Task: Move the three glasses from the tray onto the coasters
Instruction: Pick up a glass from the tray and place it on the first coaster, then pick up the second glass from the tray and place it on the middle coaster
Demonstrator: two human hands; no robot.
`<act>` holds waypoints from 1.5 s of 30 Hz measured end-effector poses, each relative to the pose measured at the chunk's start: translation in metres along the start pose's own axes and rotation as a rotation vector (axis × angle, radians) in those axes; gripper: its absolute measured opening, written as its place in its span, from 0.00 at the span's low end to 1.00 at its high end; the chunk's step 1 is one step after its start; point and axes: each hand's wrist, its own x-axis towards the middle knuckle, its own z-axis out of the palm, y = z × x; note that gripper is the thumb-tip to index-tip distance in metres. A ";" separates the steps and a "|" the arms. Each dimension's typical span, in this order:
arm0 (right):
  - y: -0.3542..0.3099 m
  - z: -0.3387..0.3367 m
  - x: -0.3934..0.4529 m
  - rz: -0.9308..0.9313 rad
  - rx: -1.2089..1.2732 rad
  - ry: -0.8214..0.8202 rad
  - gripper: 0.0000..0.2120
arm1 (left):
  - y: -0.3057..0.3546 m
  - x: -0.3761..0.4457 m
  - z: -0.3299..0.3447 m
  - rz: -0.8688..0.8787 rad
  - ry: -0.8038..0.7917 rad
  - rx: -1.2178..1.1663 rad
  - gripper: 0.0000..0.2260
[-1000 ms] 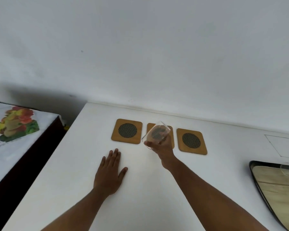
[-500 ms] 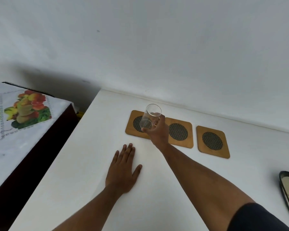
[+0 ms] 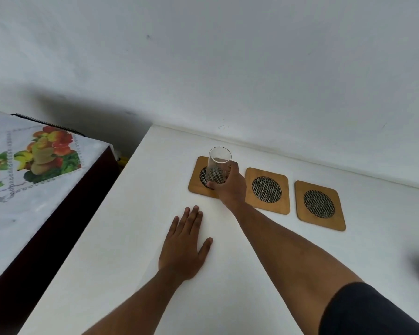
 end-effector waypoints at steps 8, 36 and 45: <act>-0.005 -0.001 0.005 0.000 -0.077 -0.033 0.38 | 0.000 0.000 0.001 -0.010 -0.013 -0.001 0.33; 0.124 -0.225 -0.117 0.318 0.296 0.280 0.13 | 0.109 -0.004 0.017 0.220 -0.177 0.012 0.37; 0.228 -0.373 -0.146 0.514 0.319 0.578 0.13 | 0.233 0.000 0.072 0.284 -0.185 -0.028 0.36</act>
